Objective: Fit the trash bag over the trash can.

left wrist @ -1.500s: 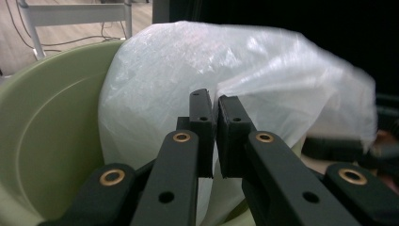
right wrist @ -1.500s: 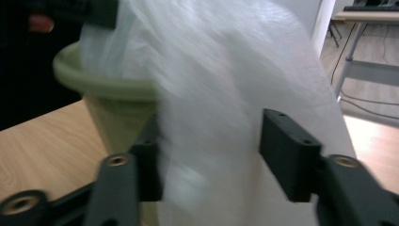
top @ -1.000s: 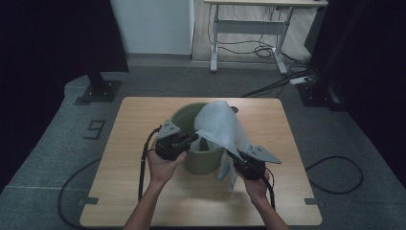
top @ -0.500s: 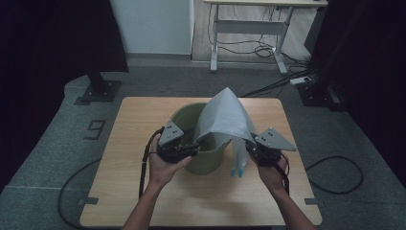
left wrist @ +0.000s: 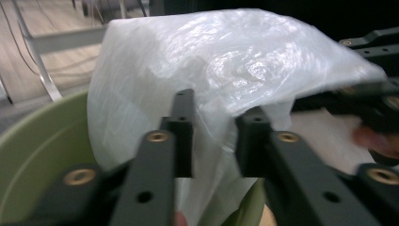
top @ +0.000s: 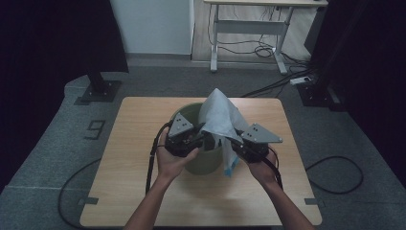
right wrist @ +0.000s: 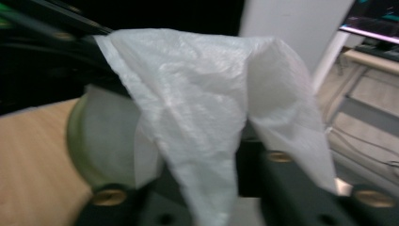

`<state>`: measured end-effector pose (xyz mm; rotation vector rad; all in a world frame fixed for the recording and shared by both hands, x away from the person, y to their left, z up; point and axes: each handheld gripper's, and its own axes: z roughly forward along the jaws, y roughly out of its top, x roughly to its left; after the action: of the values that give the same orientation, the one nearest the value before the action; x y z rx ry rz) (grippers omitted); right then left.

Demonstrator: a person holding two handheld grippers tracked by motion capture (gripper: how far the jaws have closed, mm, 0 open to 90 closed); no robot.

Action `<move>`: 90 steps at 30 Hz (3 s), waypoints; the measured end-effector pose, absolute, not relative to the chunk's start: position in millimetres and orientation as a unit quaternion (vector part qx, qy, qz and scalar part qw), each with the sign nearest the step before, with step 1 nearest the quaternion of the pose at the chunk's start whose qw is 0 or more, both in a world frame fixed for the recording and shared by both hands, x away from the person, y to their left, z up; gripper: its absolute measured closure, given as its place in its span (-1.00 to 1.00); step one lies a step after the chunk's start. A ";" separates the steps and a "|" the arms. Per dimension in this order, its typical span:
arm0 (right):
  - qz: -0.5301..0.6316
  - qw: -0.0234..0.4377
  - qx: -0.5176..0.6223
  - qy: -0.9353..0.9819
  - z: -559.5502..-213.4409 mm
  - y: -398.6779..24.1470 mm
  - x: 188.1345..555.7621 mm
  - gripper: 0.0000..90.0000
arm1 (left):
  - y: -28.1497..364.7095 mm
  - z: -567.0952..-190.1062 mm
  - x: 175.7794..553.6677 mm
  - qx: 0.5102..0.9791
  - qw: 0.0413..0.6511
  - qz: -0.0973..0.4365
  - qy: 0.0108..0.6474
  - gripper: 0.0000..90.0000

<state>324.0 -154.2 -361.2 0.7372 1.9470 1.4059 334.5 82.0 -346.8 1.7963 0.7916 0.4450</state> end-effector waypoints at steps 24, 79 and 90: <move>0.522 0.305 0.418 0.678 -477.3 -133.6 296.6 -0.30 | 86.3 -356.7 339.8 0.745 0.533 0.178 0.358 0.96; 0.547 0.311 0.274 0.728 -366.6 -145.0 318.3 0.96 | 100.0 -331.4 322.6 0.746 0.537 0.221 0.327 0.48; 0.587 0.275 0.267 0.713 -378.0 -168.2 298.5 0.06 | 130.2 -345.4 335.1 0.729 0.531 0.201 0.382 0.99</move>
<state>298.5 -168.2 -378.0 0.7183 1.9160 1.5791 335.1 130.2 -345.4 1.7401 0.9109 0.4797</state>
